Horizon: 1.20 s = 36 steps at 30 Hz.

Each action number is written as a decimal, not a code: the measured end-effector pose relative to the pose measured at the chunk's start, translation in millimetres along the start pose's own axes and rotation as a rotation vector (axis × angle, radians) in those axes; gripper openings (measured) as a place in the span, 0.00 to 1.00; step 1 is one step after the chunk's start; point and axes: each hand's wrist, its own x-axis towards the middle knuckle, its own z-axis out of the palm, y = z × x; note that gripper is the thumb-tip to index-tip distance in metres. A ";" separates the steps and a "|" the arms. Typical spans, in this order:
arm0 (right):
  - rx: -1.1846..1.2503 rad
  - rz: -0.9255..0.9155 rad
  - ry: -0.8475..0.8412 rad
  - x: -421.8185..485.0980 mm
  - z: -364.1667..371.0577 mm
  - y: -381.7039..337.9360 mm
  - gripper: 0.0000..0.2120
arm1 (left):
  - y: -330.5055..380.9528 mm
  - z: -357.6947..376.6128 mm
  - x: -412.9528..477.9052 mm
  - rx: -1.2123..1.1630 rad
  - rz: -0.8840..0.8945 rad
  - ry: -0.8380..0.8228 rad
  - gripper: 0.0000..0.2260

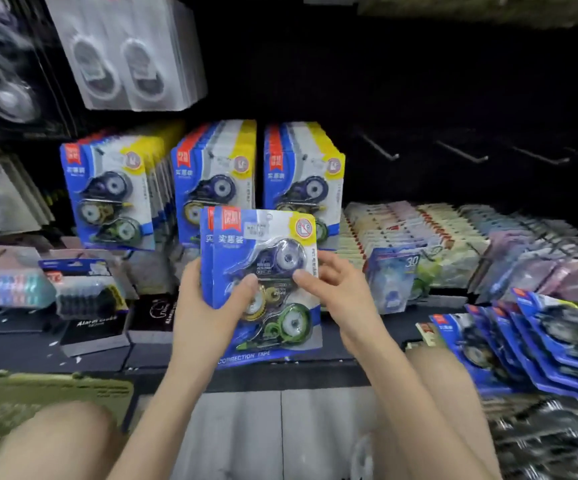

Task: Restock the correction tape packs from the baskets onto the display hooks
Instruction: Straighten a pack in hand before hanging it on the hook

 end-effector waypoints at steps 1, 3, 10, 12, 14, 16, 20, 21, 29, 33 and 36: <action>-0.001 -0.017 0.019 -2.3 -5.8 -5.0 0.14 | 4.6 6.0 1.8 -0.006 0.010 -0.026 0.17; 0.007 -0.047 0.071 -6.0 -16.8 -14.6 0.11 | 11.0 16.2 7.3 -0.031 0.007 -0.075 0.18; 0.177 -0.040 0.365 -4.9 -51.3 -36.6 0.14 | 24.4 59.8 38.3 -0.189 -0.035 -0.229 0.21; 0.250 -0.026 0.417 0.2 -62.8 -41.2 0.15 | 20.6 68.4 44.4 -0.228 -0.058 -0.257 0.23; 0.282 -0.020 0.431 6.0 -74.2 -45.9 0.15 | 16.8 75.1 50.1 -0.231 -0.048 -0.254 0.17; 0.325 -0.066 0.498 9.7 -90.1 -51.9 0.15 | 13.0 80.8 57.4 -0.215 -0.006 -0.202 0.13; 0.283 -0.243 0.743 10.9 -145.7 -60.4 0.38 | 12.9 80.9 71.2 -0.151 0.105 -0.061 0.16; 0.236 -0.263 0.787 8.2 -158.2 -61.0 0.32 | 8.3 79.8 73.7 -0.133 0.120 -0.038 0.17; -0.241 0.011 0.884 -4.3 -229.3 -23.5 0.14 | -9.1 116.9 62.9 -0.016 0.126 -0.118 0.16; -0.345 0.036 0.876 -4.0 -229.1 -24.3 0.13 | -1.6 143.3 57.8 -0.049 0.137 -0.122 0.18; -0.394 0.025 0.869 -0.5 -226.9 -38.2 0.13 | 1.3 156.6 47.6 -0.052 0.159 -0.160 0.18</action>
